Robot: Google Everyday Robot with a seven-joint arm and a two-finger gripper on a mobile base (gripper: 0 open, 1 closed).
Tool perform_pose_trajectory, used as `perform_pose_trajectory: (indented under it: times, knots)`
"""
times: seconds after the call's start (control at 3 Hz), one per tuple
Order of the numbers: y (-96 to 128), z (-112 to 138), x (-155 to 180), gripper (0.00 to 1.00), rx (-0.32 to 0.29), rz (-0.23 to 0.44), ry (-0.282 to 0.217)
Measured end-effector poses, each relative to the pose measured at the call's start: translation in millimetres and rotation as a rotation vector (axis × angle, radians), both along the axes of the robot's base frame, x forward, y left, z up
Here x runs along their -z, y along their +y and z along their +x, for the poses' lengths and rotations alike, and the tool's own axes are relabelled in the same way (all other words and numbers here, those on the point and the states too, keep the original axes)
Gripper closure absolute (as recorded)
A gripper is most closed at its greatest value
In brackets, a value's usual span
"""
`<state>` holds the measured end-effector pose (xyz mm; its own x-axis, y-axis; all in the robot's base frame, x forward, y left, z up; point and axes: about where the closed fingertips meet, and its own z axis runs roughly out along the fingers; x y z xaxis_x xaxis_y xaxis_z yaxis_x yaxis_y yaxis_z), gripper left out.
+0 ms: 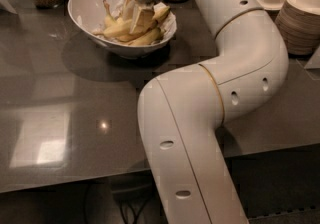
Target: Pick banana from white bowl
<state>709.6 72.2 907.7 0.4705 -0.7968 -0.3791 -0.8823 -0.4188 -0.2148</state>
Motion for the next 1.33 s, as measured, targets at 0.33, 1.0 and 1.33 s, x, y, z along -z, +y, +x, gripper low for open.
perform_pose_trajectory:
  times: [0.33, 1.0, 1.33]
  knots:
    - [0.0, 0.0, 0.0, 1.0, 0.0, 0.0, 0.0]
    - [0.0, 0.0, 0.0, 1.0, 0.0, 0.0, 0.0]
    - [-0.1, 0.0, -0.3, 1.0, 0.0, 0.0, -0.001]
